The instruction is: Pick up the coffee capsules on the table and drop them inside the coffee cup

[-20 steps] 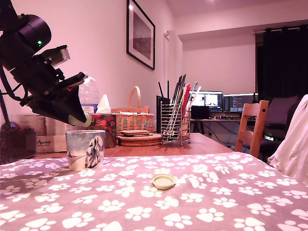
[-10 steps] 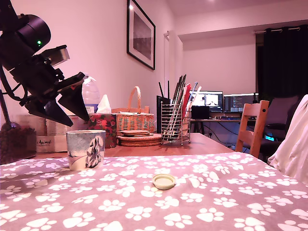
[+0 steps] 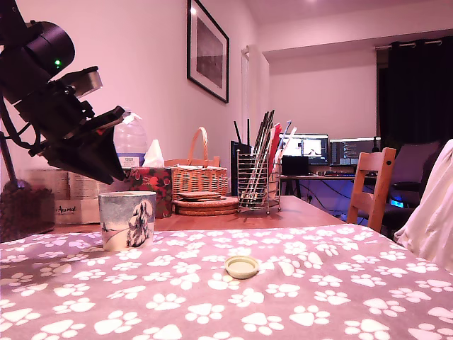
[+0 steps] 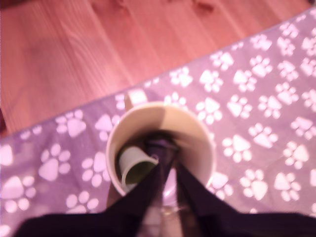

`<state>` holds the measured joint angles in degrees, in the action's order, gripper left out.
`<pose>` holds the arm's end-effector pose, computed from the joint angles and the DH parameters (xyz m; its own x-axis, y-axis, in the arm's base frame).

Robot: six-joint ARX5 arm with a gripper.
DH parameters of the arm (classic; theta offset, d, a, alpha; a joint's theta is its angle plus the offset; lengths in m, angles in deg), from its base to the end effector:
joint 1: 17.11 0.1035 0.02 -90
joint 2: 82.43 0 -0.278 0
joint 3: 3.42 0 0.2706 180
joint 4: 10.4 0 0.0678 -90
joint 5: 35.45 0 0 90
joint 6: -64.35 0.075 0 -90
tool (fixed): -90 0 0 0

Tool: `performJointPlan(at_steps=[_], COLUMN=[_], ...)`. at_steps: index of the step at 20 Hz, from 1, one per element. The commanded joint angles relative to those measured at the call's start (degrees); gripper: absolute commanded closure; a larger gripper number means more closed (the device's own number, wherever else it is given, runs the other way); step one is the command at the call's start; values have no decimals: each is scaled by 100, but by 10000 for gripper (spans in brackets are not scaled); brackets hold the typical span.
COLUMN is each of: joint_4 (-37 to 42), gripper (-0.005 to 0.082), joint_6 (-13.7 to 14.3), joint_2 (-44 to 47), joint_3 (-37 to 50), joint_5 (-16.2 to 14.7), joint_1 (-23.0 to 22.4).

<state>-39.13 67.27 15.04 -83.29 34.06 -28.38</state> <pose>0.3964 -0.1058 0.1975 0.5659 -0.4697 -0.6776 0.4557 0.8631 -0.2177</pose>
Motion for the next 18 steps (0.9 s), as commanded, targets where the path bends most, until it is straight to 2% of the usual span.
performJointPlan(at_steps=[1,10,18], joint_4=[-7,-273,-197], gripper=[790,790,790], joint_6=[11,57,50], joint_2=[-306,-1174,-2227], joint_3=[-79,2,785], joint_5=[-15,37,483], joint_1=[-31,-31,-31])
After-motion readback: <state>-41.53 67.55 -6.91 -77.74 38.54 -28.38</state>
